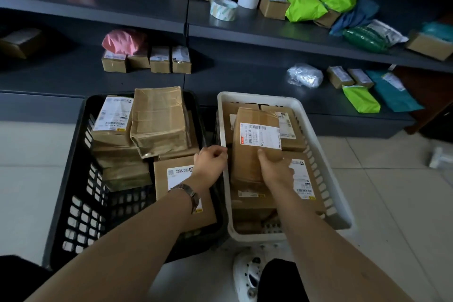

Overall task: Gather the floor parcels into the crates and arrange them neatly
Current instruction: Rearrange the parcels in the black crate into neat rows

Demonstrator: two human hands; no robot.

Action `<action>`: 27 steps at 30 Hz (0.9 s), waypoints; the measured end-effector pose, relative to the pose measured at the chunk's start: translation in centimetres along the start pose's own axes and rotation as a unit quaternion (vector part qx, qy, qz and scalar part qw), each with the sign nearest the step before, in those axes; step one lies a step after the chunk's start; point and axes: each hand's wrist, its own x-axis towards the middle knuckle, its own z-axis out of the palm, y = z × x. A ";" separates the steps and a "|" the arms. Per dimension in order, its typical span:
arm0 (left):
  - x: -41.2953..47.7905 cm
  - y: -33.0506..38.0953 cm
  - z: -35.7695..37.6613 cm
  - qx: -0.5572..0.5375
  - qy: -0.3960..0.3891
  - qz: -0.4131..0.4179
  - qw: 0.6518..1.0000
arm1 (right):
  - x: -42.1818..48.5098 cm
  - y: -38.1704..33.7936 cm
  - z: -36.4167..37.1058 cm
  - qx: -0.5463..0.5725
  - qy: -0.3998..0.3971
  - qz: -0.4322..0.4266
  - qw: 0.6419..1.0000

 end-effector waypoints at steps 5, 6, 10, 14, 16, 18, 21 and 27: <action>1.2 2.6 2.4 -0.052 -0.095 -0.022 0.994 | 1.2 -0.4 0.5 0.016 0.012 -0.068 0.998; 1.1 2.9 2.7 -0.062 -0.099 -0.034 0.993 | 1.2 -0.5 0.5 0.022 0.015 -0.074 0.997; 1.1 3.6 2.5 -0.125 -0.008 -0.020 0.992 | 0.0 -2.0 -0.9 0.042 0.118 -0.114 0.985; 0.2 4.9 -1.2 -0.290 0.029 0.004 0.957 | -3.1 -6.6 -3.6 0.182 0.156 -0.154 0.959; -0.6 5.6 -4.0 -0.315 0.024 0.024 0.948 | -5.5 -9.4 -4.0 0.235 0.124 -0.198 0.943; -1.5 5.8 -6.9 -0.321 0.032 0.020 0.946 | -8.0 -11.6 -3.4 0.222 0.092 -0.255 0.937; -3.2 5.4 -12.0 -0.277 0.065 -0.020 0.958 | -10.9 -12.8 -0.9 0.157 0.007 -0.298 0.942; -5.8 0.4 -21.7 -0.154 0.192 -0.080 0.966 | -16.2 -12.0 7.8 0.070 -0.199 -0.289 0.934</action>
